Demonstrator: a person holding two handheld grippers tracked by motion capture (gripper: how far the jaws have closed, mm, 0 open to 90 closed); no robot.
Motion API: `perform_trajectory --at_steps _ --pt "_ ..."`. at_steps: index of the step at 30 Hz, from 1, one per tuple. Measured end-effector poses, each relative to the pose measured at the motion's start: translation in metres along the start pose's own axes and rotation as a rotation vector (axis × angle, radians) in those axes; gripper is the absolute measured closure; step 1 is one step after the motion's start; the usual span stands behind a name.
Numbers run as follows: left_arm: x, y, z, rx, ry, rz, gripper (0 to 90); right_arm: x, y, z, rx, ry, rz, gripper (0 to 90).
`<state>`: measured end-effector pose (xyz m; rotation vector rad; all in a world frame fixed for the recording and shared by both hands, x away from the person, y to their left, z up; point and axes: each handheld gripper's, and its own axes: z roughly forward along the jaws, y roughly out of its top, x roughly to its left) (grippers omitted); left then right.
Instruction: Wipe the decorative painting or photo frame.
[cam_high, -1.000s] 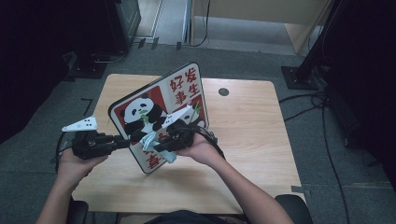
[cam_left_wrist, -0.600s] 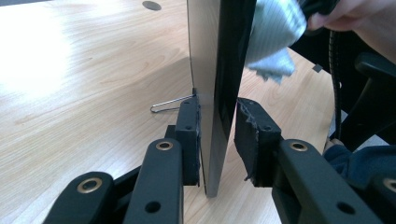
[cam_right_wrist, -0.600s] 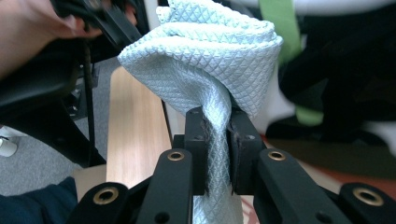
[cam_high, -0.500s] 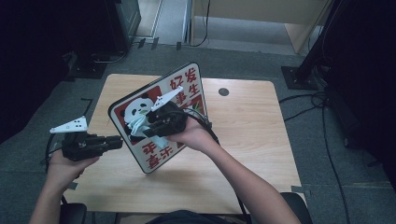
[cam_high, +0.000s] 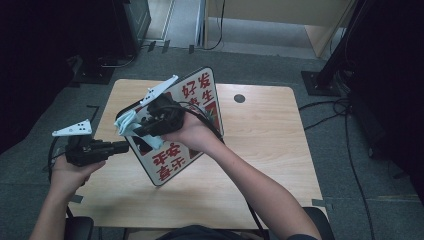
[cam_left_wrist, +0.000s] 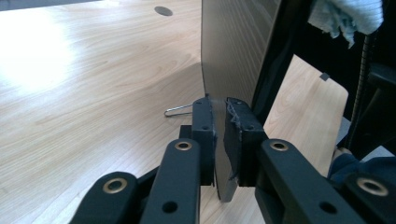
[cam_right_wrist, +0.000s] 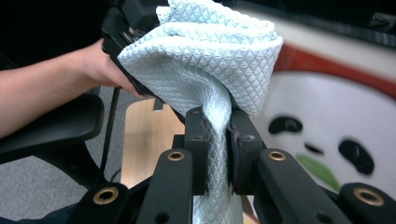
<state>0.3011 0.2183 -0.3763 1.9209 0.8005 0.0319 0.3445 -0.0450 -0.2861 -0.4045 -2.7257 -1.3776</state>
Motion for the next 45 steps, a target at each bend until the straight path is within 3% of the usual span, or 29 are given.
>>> perform_trajectory --at_steps 6,12,22,45 --pt "0.001 0.005 0.006 0.000 -0.010 0.023 82.5 0.004 0.009 0.002 -0.005 -0.003 -0.004 80.5" --pt "0.002 0.008 0.009 -0.003 -0.034 0.033 83.0 0.002 0.002 0.008 0.005 -0.006 0.006 80.5" --pt "0.001 0.010 0.010 -0.006 -0.038 0.042 84.2 0.000 -0.010 0.013 0.015 -0.003 0.012 80.5" --pt "-0.002 0.010 0.010 -0.007 -0.033 0.056 85.0 -0.003 -0.063 0.038 0.064 0.039 0.013 80.4"
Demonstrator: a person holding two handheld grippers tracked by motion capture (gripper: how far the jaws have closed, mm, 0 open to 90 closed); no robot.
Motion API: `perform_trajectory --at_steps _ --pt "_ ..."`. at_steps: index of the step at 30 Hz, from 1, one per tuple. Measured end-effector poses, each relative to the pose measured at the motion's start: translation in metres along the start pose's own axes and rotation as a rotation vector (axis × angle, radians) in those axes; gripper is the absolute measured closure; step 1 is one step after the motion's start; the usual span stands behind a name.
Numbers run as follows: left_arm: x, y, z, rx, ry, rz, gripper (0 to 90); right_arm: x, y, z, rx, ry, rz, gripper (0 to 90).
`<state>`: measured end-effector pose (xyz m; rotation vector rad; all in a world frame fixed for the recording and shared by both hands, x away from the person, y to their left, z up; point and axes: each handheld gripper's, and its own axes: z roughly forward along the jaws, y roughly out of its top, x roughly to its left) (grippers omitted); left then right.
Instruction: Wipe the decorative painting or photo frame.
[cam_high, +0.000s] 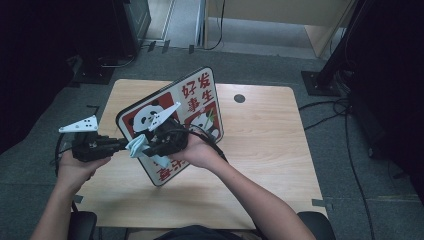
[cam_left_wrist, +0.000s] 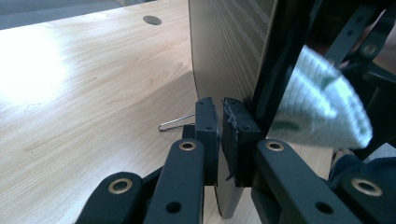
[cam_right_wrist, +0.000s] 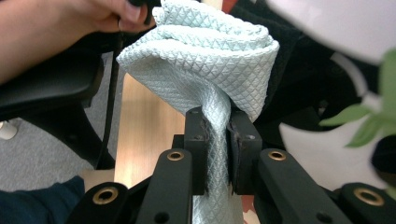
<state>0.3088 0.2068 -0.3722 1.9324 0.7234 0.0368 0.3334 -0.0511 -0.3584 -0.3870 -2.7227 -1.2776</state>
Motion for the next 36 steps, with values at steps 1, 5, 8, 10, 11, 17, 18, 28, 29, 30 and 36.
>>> perform_trajectory --at_steps 1,5,8,10,11,17,18,28,29,30,36 --pt "0.000 0.000 0.000 0.000 0.000 0.000 85.0 -0.001 -0.002 0.001 0.001 0.009 -0.009 80.4" --pt "0.000 0.000 0.000 0.002 0.000 0.001 85.4 -0.004 -0.013 0.008 0.007 0.035 -0.030 80.5" --pt "0.000 0.000 0.000 0.002 -0.001 0.002 85.4 -0.006 -0.022 0.012 0.008 0.044 -0.029 80.5" --pt "0.000 0.000 0.000 0.004 0.000 0.004 85.5 -0.007 -0.028 0.015 0.016 0.049 -0.020 80.5" --pt "0.000 0.000 0.000 0.002 0.004 0.004 85.5 -0.007 -0.031 0.017 0.017 0.049 -0.015 80.5" --pt "-0.001 0.000 0.000 -0.001 0.004 0.007 85.9 -0.008 -0.059 0.033 0.032 0.062 0.020 80.5" --pt "-0.001 0.000 0.000 -0.001 0.004 0.007 85.9 -0.009 -0.063 0.035 0.035 0.066 0.025 80.5" --pt "-0.001 -0.001 0.000 -0.003 0.007 0.008 85.9 -0.008 -0.096 0.055 0.071 0.062 0.066 80.5" --pt "-0.001 -0.001 0.000 -0.004 0.005 0.008 86.0 -0.008 -0.099 0.056 0.074 0.064 0.076 80.5" --pt "-0.001 -0.001 0.000 -0.004 0.007 0.009 86.0 -0.008 -0.102 0.058 0.074 0.063 0.077 80.5" --pt "-0.001 -0.001 0.000 -0.002 0.005 0.008 85.4 -0.009 -0.114 0.063 0.100 0.050 0.083 80.5"
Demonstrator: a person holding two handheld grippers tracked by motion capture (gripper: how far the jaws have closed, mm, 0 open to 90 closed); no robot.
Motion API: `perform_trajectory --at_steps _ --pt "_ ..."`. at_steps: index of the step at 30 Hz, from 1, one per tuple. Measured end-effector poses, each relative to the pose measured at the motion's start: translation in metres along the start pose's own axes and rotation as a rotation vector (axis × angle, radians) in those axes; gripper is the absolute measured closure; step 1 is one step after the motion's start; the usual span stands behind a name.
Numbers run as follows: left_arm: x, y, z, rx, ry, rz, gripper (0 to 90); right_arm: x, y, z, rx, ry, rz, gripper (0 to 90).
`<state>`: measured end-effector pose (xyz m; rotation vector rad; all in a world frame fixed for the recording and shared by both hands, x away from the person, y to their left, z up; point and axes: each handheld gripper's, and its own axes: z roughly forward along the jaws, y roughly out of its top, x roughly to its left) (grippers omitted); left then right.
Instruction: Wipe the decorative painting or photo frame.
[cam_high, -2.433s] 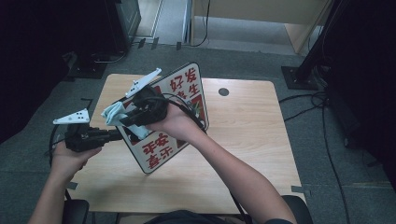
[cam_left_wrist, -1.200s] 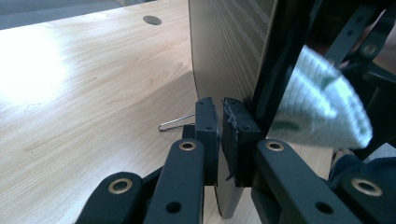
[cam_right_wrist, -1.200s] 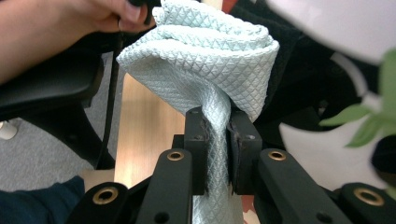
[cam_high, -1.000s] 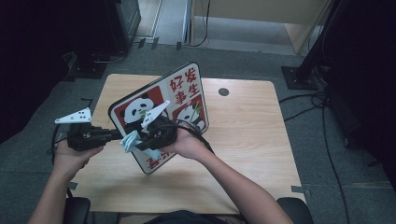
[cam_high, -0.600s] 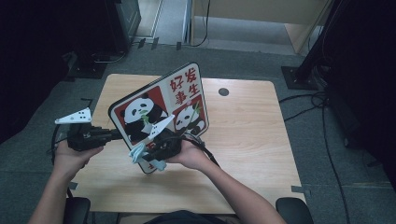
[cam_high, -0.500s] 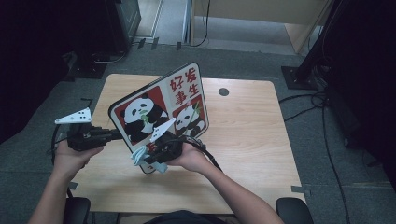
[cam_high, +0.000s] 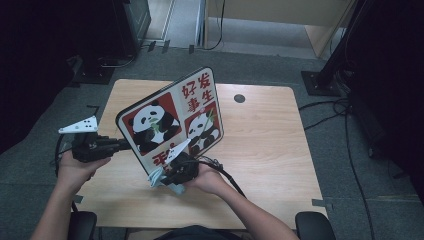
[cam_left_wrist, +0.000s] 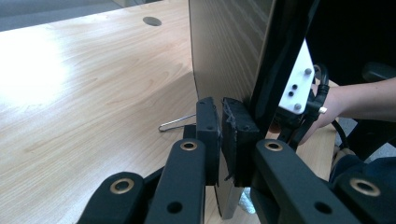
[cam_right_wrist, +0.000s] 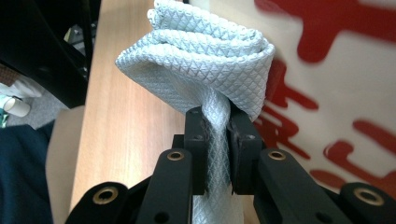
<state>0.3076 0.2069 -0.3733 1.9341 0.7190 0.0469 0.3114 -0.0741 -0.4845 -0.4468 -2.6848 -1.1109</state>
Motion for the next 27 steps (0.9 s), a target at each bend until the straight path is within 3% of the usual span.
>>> perform_trajectory --at_steps 14,20,27 --pt "0.000 -0.001 0.001 0.005 -0.006 -0.004 85.1 0.000 -0.005 0.003 0.024 -0.003 0.020 80.5" --pt "0.000 -0.001 0.001 0.007 -0.003 -0.001 85.1 0.016 0.011 0.002 -0.010 0.037 0.000 80.6" --pt "0.001 -0.001 0.000 0.004 -0.006 -0.001 84.7 0.028 0.026 0.018 -0.005 0.061 -0.016 80.5"
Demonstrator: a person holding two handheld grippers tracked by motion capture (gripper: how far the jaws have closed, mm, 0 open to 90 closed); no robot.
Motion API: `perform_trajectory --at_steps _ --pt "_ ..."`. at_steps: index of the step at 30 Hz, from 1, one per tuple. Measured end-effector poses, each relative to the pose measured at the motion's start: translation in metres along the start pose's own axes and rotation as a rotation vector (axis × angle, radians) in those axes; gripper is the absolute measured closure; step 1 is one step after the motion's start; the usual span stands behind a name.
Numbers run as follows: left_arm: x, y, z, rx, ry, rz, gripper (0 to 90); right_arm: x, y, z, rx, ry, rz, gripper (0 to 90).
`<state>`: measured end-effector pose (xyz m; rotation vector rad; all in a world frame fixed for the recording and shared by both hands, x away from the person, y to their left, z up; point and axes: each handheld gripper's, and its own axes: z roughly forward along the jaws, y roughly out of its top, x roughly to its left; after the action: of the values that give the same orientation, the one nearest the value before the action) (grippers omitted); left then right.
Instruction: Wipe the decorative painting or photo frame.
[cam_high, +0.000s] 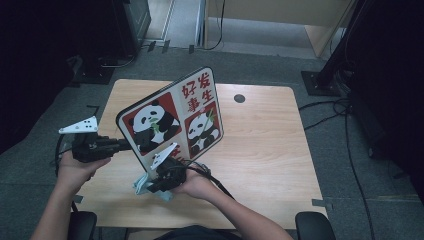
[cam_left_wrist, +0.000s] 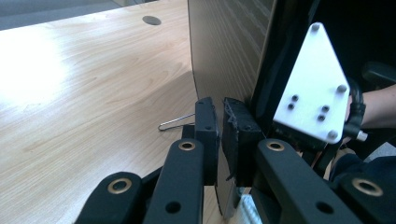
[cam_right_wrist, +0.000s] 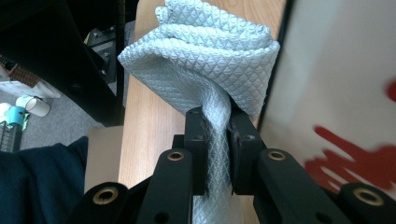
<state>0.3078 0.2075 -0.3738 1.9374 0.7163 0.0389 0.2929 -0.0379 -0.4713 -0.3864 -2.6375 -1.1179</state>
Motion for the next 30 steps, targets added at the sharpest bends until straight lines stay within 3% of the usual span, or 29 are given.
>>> perform_trajectory --at_steps 8,19,30 --pt "0.000 0.000 0.001 0.000 0.000 0.001 84.9 -0.008 -0.004 0.010 0.009 -0.008 0.052 80.6" --pt "0.001 -0.001 0.000 0.000 0.011 0.003 83.8 -0.003 0.003 -0.003 -0.021 -0.023 0.054 80.7" --pt "0.010 -0.006 -0.009 -0.012 0.027 -0.021 83.5 0.001 0.015 -0.018 -0.047 -0.040 0.064 80.8"
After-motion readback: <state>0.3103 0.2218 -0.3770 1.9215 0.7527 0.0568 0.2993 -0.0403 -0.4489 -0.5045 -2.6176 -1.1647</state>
